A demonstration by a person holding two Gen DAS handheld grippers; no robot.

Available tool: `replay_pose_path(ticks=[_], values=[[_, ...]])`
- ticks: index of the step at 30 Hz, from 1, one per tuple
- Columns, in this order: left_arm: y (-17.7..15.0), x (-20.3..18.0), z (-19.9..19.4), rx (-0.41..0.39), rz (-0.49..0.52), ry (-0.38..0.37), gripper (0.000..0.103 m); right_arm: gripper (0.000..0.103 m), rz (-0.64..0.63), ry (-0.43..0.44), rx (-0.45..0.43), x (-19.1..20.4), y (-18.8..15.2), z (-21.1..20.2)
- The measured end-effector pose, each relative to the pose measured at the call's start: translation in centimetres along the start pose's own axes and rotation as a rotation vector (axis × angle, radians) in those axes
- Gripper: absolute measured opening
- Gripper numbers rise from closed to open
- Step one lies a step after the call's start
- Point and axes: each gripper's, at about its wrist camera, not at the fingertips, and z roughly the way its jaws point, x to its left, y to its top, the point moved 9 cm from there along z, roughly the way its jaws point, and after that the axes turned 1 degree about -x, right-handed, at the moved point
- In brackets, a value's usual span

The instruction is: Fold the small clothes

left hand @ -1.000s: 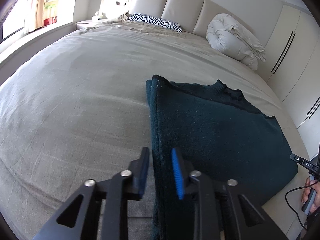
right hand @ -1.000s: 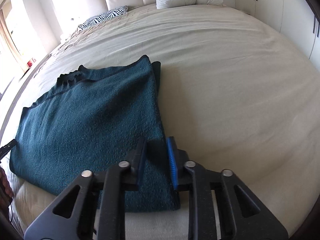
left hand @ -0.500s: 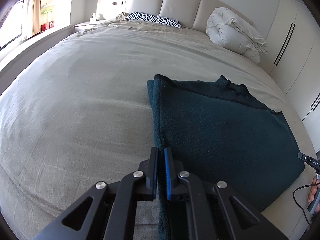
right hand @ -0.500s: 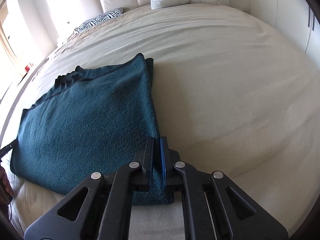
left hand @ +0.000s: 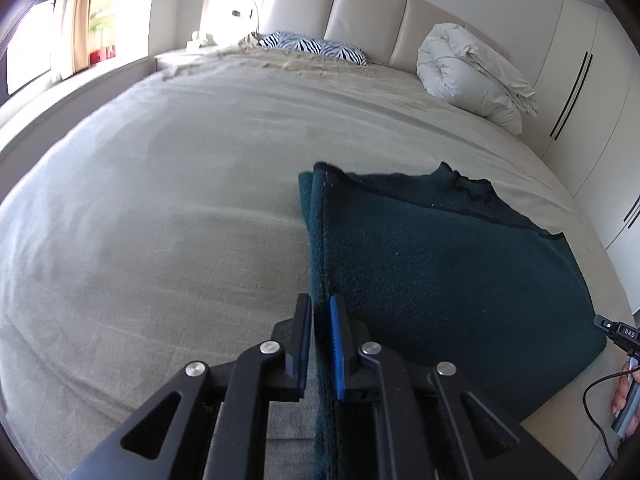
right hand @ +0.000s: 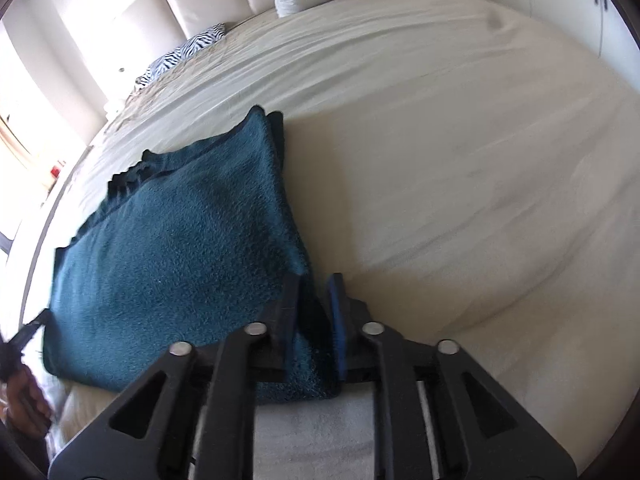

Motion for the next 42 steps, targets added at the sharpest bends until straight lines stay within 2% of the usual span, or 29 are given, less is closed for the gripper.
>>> replay_pose_path(ticks=[1, 3, 6, 9, 15, 26, 30, 34, 42], values=[[0.1, -0.3, -0.4, -0.011, 0.011, 0.005, 0.019, 0.02, -0.006, -0.02, -0.007, 0.2, 0.0, -0.3], [0.5, -1.8, -1.3, -0.037, 0.053, 0.006, 0.034, 0.02, -0.025, -0.075, -0.019, 0.5, 0.1, -0.9], [0.7, -4.5, -2.1, -0.066, 0.148, 0.013, 0.044, 0.02, -0.081, -0.15, -0.041, 2.2, 0.4, -1.8], [0.1, -6.4, -1.4, -0.043, 0.202, 0.008, 0.045, 0.02, -0.166, -0.166, -0.061, 4.7, 0.5, -2.4], [-2.2, -6.7, 1.6, 0.057, 0.187, 0.015, 0.045, 0.02, -0.322, -0.156, -0.075, 10.3, -0.4, -2.4], [-3.2, -6.5, 2.8, 0.06, 0.213, 0.024, 0.046, 0.02, -0.399, -0.123, -0.053, 14.8, -2.3, -1.4], [-3.4, -6.3, 3.0, 0.059, 0.215, 0.013, 0.047, 0.02, -0.401, -0.098, -0.032, 14.9, -2.8, -0.4], [-3.3, -6.2, 3.0, 0.059, 0.214, 0.001, 0.047, 0.02, -0.331, -0.079, 0.022, 12.9, -3.5, 1.6], [-3.0, -5.2, 2.1, 0.047, 0.144, -0.102, 0.046, 0.02, -0.146, 0.008, -0.008, 7.1, -2.7, 1.0]])
